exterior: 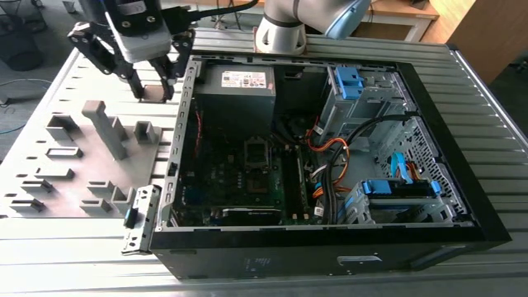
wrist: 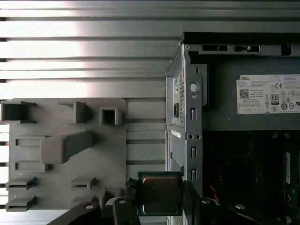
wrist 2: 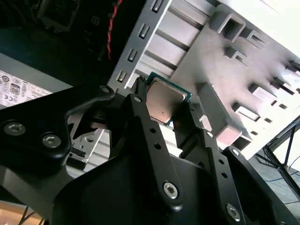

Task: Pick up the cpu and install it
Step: 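Pick up the cpu and move it towards the insertion slot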

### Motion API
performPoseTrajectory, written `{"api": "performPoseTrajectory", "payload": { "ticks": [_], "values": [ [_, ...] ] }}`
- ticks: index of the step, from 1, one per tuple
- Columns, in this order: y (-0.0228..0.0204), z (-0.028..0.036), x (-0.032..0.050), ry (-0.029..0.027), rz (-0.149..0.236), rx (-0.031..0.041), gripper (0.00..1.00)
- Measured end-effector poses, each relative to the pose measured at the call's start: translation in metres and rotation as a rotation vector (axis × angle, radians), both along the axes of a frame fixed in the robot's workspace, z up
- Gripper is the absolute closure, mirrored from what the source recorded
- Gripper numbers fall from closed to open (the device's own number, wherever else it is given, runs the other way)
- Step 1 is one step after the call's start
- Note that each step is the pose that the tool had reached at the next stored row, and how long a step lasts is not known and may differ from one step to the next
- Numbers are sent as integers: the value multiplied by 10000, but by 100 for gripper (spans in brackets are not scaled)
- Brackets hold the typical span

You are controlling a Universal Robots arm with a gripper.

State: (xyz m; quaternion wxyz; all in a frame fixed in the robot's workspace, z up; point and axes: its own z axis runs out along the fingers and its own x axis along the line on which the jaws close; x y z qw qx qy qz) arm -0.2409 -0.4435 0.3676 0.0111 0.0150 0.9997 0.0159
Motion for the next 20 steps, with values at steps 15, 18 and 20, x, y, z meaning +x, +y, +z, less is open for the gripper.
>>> {"api": "performPoseTrajectory", "payload": {
  "ticks": [15, 18, 20],
  "values": [
    [0, 0, 599, 0, 0, 0, 53],
    [0, -1, 726, 0, 0, 1, 53],
    [0, -1, 808, 0, 0, 1, 53]
  ]
}}
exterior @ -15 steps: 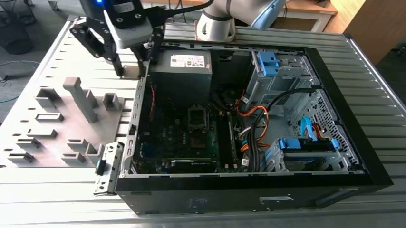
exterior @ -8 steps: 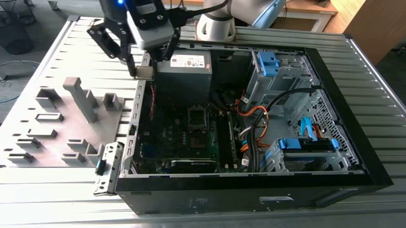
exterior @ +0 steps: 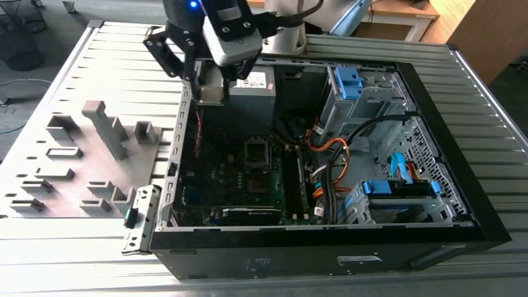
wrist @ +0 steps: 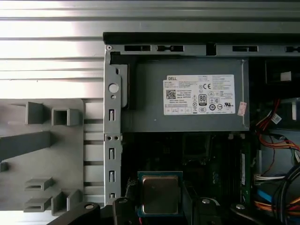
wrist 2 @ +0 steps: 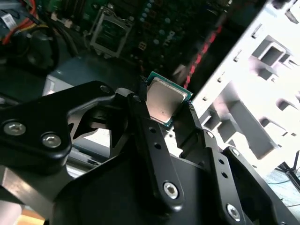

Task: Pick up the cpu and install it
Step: 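Pick up the cpu and move it towards the insertion slot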

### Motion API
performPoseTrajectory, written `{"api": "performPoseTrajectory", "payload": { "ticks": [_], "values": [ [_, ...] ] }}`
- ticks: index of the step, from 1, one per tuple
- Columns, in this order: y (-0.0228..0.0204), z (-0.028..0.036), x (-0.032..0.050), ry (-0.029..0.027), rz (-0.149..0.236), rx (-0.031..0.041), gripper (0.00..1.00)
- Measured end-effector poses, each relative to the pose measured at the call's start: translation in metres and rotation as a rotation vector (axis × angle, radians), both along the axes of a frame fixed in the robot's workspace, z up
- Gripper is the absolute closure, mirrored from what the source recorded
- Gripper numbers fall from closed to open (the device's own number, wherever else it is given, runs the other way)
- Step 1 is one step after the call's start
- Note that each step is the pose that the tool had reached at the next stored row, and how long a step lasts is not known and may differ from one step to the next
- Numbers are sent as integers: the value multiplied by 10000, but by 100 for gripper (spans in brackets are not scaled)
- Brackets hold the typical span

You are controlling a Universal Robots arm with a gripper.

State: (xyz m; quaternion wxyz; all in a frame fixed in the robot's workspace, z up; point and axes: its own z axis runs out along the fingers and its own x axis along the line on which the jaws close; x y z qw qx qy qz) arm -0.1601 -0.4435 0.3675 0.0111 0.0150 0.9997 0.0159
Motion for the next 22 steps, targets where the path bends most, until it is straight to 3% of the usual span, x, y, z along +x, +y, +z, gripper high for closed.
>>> {"api": "performPoseTrajectory", "payload": {
  "ticks": [16, 22],
  "values": [
    [0, 0, 603, 0, 0, -1, 53],
    [0, 0, 750, 0, 0, 0, 53]
  ]
}}
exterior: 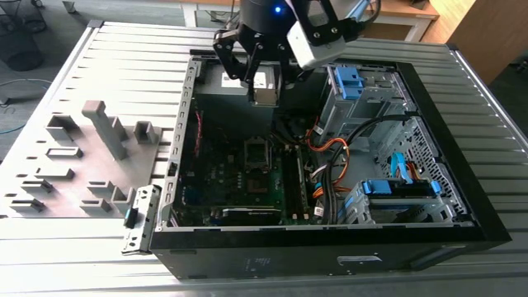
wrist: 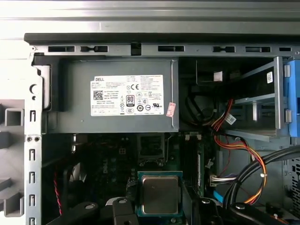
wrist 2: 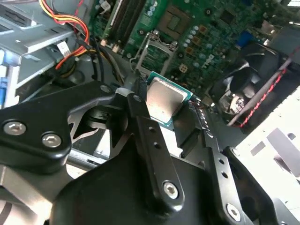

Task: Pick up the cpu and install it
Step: 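Pick up the cpu and move it towards the insertion slot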

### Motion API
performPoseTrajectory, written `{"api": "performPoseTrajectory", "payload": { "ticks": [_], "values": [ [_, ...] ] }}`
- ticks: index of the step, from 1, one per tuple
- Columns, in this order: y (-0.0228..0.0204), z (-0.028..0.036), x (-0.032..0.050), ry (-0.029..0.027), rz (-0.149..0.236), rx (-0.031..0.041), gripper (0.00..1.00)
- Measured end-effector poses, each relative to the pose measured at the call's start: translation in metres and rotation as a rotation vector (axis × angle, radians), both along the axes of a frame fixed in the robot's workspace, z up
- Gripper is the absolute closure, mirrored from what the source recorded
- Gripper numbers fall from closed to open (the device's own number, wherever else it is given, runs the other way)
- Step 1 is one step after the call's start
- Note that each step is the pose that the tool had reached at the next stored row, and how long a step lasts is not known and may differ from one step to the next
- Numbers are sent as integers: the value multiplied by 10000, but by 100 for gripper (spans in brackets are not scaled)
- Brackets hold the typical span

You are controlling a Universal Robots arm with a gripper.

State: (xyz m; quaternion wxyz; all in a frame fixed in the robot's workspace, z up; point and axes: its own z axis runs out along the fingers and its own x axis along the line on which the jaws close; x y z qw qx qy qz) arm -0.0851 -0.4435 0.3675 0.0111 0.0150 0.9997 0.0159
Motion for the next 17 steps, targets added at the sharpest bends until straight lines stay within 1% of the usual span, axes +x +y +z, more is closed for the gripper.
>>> {"api": "performPoseTrajectory", "payload": {
  "ticks": [2, 7, 9, 11, 17],
  "values": [
    [-1, 0, 16, 0, 0, 0, 53],
    [0, 0, 19, 0, 0, 0, 53],
    [-6, -1, 20, -1, 1, 1, 53],
    [-23, -2, 20, -1, 1, 1, 53],
    [-104, -8, 19, -1, 0, 1, 53]
  ]
}}
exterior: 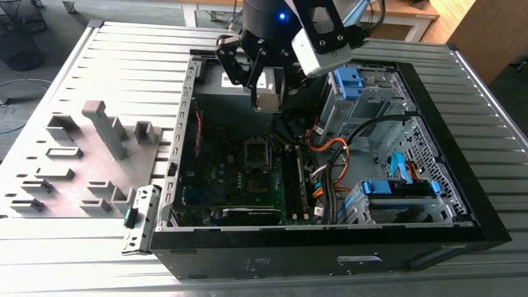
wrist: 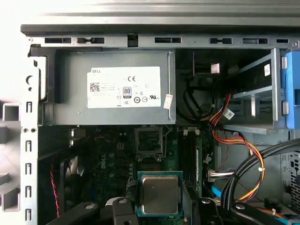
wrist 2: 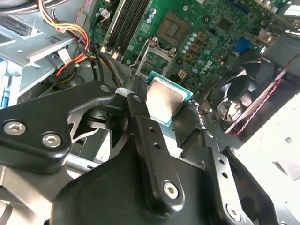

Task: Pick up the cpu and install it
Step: 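Pick up the cpu and move it towards the insertion slot, then place the cpu into insertion slot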

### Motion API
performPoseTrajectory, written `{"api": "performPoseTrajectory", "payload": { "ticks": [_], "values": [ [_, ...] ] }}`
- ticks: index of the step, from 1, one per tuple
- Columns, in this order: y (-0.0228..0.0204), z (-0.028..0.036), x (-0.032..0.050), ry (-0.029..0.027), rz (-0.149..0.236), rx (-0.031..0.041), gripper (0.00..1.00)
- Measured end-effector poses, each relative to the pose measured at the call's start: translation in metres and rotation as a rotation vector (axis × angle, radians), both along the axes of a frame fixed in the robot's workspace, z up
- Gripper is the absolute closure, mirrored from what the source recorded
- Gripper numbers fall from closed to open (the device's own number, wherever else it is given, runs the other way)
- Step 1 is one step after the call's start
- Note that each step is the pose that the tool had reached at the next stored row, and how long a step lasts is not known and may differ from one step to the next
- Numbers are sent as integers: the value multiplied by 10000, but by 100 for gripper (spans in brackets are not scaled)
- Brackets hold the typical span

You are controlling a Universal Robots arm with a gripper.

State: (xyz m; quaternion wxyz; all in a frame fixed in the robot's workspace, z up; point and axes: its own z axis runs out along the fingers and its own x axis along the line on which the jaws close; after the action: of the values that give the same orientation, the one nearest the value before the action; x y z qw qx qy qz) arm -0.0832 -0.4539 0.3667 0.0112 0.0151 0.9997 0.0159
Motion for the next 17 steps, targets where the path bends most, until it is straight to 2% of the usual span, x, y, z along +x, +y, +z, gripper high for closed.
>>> {"api": "performPoseTrajectory", "payload": {
  "ticks": [7, 17],
  "values": [
    [-70, -6, 0, 1, 0, -2, 53],
    [-73, -36, 55, 1, 0, -1, 53]
  ]
}}
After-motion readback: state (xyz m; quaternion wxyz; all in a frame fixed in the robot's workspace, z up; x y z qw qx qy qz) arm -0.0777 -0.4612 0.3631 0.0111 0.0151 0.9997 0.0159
